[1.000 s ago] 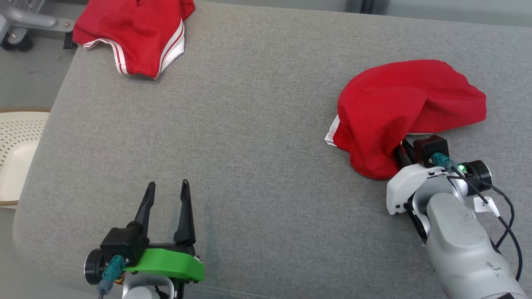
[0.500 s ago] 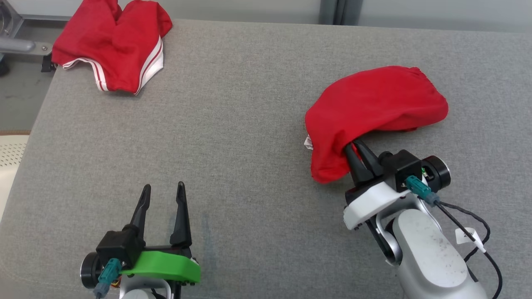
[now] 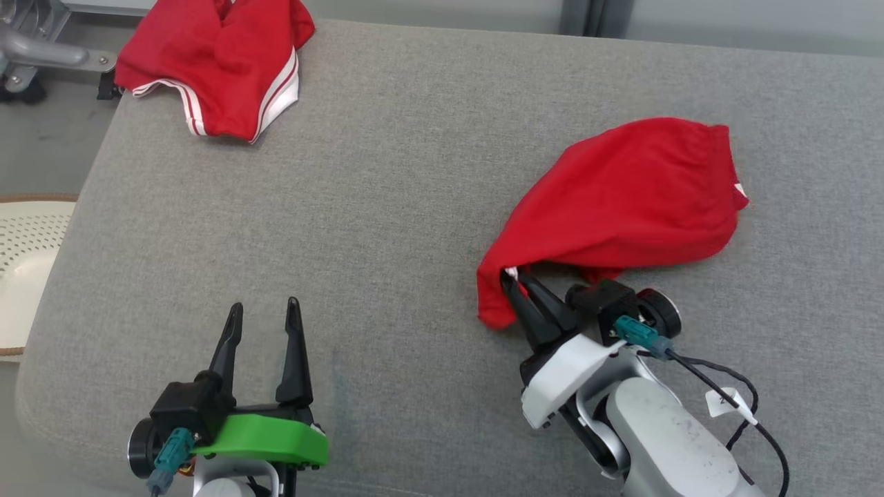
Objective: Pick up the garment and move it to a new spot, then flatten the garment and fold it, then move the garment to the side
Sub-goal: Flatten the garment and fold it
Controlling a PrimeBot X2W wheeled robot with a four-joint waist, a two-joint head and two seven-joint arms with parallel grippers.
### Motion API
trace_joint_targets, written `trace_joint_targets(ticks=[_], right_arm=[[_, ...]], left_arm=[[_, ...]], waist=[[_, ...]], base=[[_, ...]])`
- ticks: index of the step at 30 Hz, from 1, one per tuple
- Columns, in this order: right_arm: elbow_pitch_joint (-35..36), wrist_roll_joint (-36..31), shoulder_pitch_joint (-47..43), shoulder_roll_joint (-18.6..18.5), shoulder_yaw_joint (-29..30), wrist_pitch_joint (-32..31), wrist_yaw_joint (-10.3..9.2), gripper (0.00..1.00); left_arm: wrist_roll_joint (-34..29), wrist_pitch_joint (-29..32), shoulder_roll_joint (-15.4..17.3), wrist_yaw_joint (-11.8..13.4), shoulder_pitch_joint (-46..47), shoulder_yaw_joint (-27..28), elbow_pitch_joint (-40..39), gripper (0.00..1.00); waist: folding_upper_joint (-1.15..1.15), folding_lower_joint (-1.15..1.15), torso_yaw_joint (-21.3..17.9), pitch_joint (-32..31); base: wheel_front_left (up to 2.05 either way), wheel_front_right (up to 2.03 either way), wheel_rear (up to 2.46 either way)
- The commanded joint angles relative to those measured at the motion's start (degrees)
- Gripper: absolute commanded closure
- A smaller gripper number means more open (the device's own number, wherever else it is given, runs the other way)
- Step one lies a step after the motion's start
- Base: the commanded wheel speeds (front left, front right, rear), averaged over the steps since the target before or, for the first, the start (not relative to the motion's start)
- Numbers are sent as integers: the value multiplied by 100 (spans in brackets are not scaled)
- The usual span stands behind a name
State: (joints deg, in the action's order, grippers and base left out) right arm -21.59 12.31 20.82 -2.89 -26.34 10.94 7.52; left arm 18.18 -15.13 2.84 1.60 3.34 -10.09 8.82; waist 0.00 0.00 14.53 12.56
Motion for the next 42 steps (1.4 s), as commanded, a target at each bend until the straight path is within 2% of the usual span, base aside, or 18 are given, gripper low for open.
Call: trace_joint_targets(ticks=[1,10,11,12,13,19,26,32,37,42], right_arm=[[-86,85,91,-3,-89,12,-6,100],[-854,647,509,-3,-1249,101,-6,100],[-913,682,547,-1,-1424,60,-6,93],[-941,734,579,1,-1546,66,-6,56],[-967,756,630,-1,-1713,94,-6,0],[-1083,988,714,-7,-2022,215,-6,0],[-1043,738,479,-7,-1642,392,-6,0],[-907,-47,24,-10,-444,430,-7,0],[-903,-1041,-294,-254,620,428,-6,0],[-1224,-1777,-215,-519,1019,421,-7,0]], left_arm=[[47,-3,9,32,75,8,-26,0],[108,-3,9,81,154,3,-35,0],[107,-3,9,85,152,8,-34,0],[106,-3,9,93,146,17,-33,0],[101,-2,9,102,133,30,-35,0],[26,-2,10,70,73,96,-45,0],[-72,-2,10,16,-84,174,-23,0],[-141,-3,10,-7,-198,215,-27,0],[-163,-2,10,-36,-232,175,-56,0],[-147,-3,10,-47,-173,107,-29,0]], waist=[[0,0,76,65],[0,0,196,117],[0,0,190,107],[0,0,177,95],[0,0,156,77],[0,0,-30,-58],[0,0,-360,-335],[0,0,-591,-522],[0,0,-632,-505],[0,0,-522,-377]], base=[[0,0,0],[0,0,0],[0,0,0],[0,0,0],[0,0,0],[0,0,0],[0,0,0],[0,0,0],[0,0,0],[0,0,0]])
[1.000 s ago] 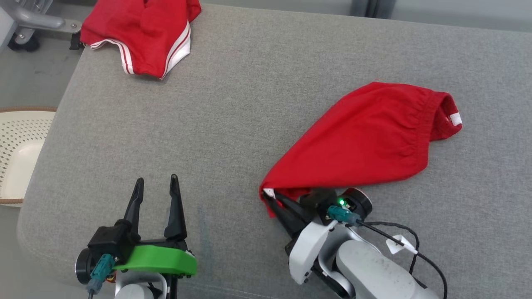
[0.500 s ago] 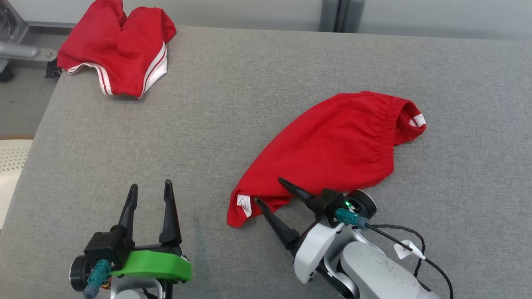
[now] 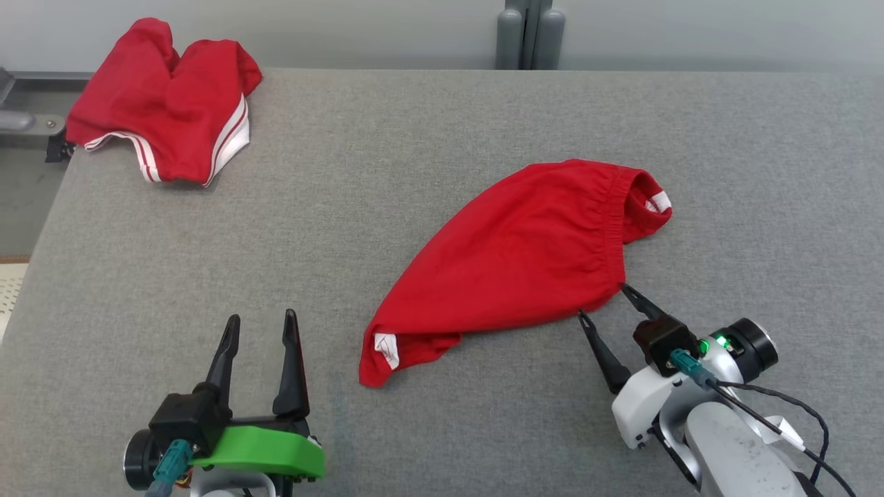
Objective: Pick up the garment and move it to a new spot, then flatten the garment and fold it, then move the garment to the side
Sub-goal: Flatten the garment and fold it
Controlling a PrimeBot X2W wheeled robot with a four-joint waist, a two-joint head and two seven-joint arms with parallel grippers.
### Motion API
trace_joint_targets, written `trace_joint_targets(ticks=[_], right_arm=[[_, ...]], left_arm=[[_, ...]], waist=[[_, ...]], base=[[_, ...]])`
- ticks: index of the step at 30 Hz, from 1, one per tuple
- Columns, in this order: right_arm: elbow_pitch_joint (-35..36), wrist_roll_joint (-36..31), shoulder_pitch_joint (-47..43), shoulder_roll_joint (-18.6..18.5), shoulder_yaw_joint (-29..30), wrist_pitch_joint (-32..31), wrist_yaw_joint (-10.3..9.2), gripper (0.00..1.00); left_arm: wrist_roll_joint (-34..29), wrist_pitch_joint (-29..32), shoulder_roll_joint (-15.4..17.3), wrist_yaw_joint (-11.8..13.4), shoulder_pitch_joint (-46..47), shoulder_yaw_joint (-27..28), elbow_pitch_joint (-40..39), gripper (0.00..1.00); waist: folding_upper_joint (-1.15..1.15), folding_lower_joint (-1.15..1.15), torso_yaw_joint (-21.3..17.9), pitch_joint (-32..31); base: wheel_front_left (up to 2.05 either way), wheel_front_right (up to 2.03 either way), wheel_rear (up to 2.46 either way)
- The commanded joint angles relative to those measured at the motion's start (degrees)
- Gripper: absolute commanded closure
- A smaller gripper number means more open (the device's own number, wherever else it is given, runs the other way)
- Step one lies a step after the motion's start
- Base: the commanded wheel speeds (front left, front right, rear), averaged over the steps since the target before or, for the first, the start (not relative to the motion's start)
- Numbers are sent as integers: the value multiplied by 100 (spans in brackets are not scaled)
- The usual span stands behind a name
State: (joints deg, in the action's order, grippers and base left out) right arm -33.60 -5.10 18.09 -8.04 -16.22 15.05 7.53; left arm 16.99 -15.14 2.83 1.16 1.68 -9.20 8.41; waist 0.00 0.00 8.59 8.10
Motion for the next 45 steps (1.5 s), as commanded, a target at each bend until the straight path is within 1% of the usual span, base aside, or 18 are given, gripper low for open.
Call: trace_joint_targets(ticks=[1,6,11,12,13,14,15,16,17,21,25,34,37,40,43,45], right_arm=[[-114,-166,120,-60,62,4,-8,0],[-559,-580,368,-151,268,6,-8,0],[-1076,-704,659,-118,411,7,-8,0],[-1198,-679,730,-95,438,8,-8,2],[-1288,-670,784,-89,455,8,-8,44],[-1369,-654,837,-79,478,8,-8,58],[-1412,-638,869,-63,503,10,-8,76],[-1420,-604,911,-32,528,12,-8,95],[-1386,-581,930,-11,538,13,-8,100],[-1027,-407,791,86,571,16,-8,100],[-422,-138,529,161,627,17,-8,100],[1056,428,-448,304,866,-15,-8,100],[1582,537,-810,330,770,-272,-8,100],[2256,696,-1138,274,626,-658,-8,100],[2956,849,-1393,274,580,-1031,-8,100],[3302,920,-1451,292,614,-1197,-8,100]], left_arm=[[-25,-1,11,-2,12,10,22,0],[-14,-2,11,7,81,-26,45,0],[-11,-2,11,10,107,-21,52,0],[-10,-2,11,11,118,-17,52,0],[-10,-2,11,15,126,-16,52,0],[-10,-2,11,18,130,-13,51,0],[-12,-2,11,19,130,-11,51,0],[-15,-2,11,20,131,-5,53,0],[-17,-2,11,23,130,4,53,0],[-56,-2,11,31,70,56,55,0],[-84,-1,11,28,6,86,47,0],[-120,-1,11,-2,-149,184,20,0],[-126,-2,12,-5,-168,225,8,0],[-117,-2,12,-5,-166,228,-3,0],[-89,-1,12,3,-138,227,-20,0],[-76,-1,12,11,-115,206,-31,0]], waist=[[0,0,111,100],[0,0,289,199],[0,0,404,262],[0,0,418,275],[0,0,427,283],[0,0,438,291],[0,0,442,295],[0,0,443,296],[0,0,438,295],[0,0,354,239],[0,0,184,135],[0,0,-399,-140],[0,0,-591,-188],[0,0,-742,-212],[0,0,-818,-196],[0,0,-829,-176]], base=[[0,0,0],[0,0,0],[0,0,0],[0,0,0],[0,0,0],[0,0,0],[0,0,0],[0,0,0],[0,0,0],[0,0,0],[0,0,0],[0,0,0],[0,0,0],[0,0,0],[0,0,0],[0,0,0]])
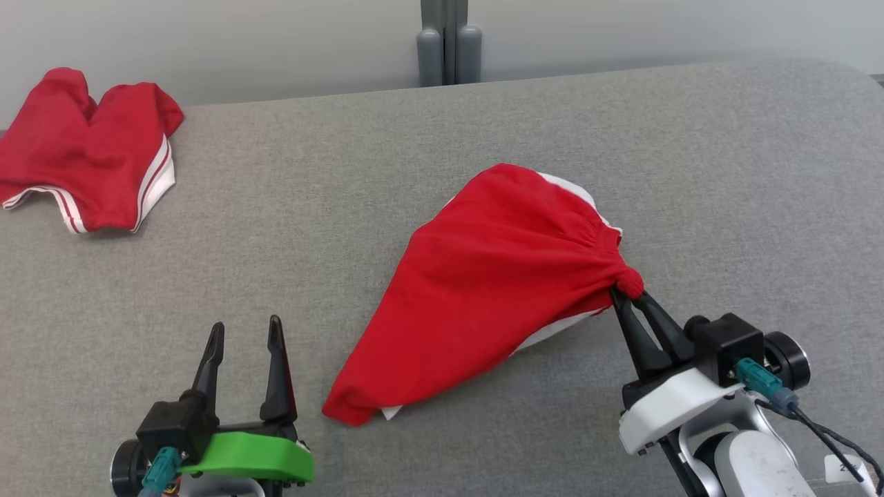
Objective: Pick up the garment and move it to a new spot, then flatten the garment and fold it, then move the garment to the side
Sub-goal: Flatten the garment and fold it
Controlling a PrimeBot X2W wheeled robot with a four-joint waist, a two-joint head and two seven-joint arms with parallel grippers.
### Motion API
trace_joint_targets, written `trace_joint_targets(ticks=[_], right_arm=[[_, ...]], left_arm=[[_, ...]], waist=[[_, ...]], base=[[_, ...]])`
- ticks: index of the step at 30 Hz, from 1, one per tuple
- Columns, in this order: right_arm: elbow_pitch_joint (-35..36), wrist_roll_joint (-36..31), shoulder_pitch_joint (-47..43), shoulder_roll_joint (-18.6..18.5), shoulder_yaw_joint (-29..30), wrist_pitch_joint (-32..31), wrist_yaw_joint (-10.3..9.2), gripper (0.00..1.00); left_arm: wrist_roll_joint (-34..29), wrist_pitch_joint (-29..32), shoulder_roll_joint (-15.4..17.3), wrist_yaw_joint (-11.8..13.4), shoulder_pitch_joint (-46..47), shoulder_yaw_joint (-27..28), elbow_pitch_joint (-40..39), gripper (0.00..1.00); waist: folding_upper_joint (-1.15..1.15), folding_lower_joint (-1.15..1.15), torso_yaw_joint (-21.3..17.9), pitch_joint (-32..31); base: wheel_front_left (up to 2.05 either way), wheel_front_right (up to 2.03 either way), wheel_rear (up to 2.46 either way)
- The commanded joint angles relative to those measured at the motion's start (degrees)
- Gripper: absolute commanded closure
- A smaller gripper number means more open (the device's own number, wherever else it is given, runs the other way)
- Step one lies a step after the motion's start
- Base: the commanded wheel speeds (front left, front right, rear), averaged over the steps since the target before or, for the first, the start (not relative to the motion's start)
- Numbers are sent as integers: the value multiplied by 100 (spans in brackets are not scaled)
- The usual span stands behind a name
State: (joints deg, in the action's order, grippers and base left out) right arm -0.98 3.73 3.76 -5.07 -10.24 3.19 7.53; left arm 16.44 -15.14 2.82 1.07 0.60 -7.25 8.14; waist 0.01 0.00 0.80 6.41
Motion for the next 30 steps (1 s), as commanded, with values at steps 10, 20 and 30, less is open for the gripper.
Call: trace_joint_targets(ticks=[10,20,30], right_arm=[[-371,32,1101,150,512,-412,-8,100],[-2799,-406,2851,-41,1328,-303,-8,100],[-4681,-1028,3971,-397,1992,-114,-8,12]], left_arm=[[97,-2,13,25,295,-127,-21,0],[276,0,13,92,497,-370,-33,0],[347,0,11,165,549,-484,-61,0]], waist=[[-1,0,454,372],[-1,0,1375,753],[-1,0,1744,938]], base=[[0,0,0],[0,0,0],[0,0,0]])
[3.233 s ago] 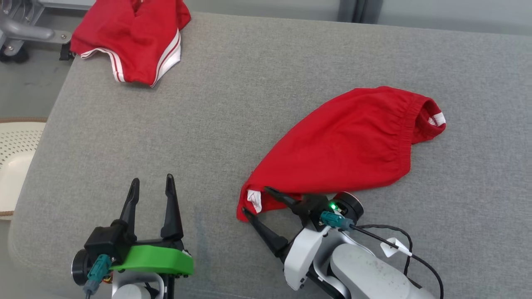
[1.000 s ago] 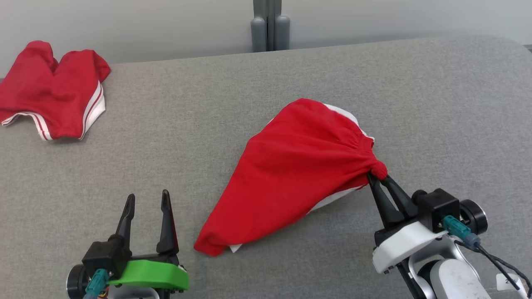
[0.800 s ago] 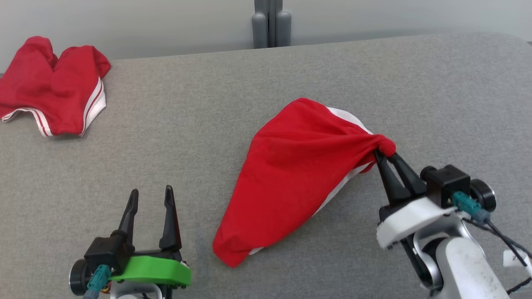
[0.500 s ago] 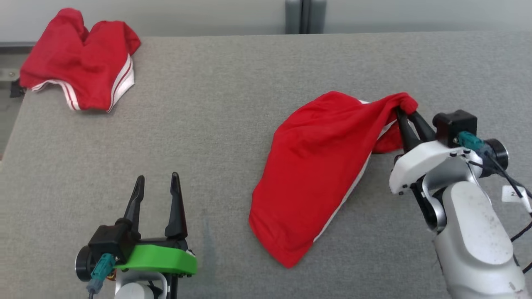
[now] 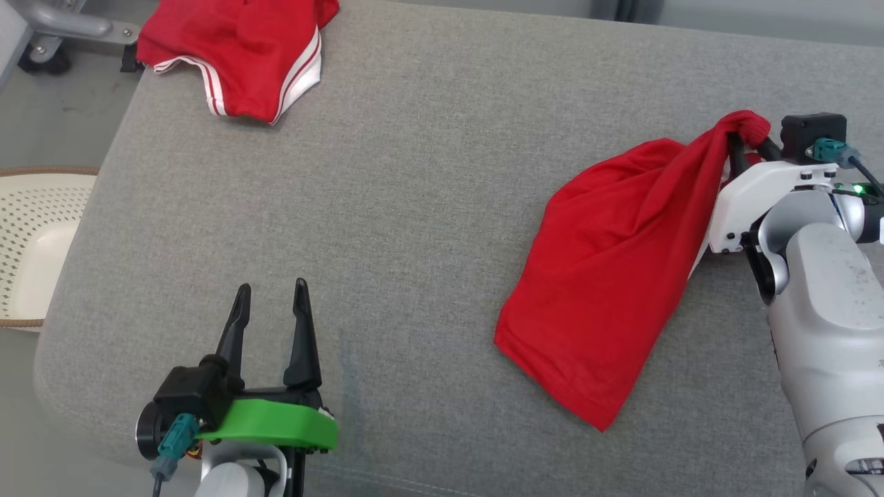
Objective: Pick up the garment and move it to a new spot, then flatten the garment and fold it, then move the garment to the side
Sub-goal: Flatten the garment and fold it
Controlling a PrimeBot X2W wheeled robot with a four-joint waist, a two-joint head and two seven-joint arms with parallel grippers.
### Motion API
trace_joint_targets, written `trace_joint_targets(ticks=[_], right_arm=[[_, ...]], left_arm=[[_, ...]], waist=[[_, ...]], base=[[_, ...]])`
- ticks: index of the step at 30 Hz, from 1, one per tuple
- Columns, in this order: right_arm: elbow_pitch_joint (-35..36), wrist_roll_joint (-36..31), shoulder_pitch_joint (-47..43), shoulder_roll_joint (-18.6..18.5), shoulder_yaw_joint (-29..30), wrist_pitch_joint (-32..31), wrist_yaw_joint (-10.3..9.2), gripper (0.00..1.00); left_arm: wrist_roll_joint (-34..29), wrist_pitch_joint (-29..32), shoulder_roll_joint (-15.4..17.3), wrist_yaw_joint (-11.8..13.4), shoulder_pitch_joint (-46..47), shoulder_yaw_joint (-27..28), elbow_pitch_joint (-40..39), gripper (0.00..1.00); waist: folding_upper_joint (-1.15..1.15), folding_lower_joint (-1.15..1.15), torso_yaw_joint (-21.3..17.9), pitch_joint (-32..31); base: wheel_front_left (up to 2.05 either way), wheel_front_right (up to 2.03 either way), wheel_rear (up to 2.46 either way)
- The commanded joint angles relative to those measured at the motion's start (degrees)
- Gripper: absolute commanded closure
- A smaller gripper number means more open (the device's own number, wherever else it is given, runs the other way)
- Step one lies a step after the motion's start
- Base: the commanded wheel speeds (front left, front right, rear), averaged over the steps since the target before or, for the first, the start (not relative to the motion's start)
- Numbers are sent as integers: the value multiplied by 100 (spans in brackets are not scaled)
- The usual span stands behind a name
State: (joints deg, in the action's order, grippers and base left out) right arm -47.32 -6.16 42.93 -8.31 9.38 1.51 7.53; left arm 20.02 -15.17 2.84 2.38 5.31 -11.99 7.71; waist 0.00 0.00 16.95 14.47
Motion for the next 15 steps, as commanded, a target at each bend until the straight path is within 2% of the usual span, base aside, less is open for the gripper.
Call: trace_joint_targets(ticks=[1,9,15], right_arm=[[-160,-70,110,-79,58,108,-8,0],[-785,-202,314,-100,181,881,-8,0],[-545,-20,-9,-3,15,1308,-8,0]], left_arm=[[-6,2,9,32,87,-8,-18,0],[-104,2,10,16,39,60,-18,0],[-195,2,11,-27,-91,118,20,0]], waist=[[0,0,129,139],[0,0,-190,27],[0,0,-538,-203]], base=[[0,0,0],[0,0,0],[0,0,0]])
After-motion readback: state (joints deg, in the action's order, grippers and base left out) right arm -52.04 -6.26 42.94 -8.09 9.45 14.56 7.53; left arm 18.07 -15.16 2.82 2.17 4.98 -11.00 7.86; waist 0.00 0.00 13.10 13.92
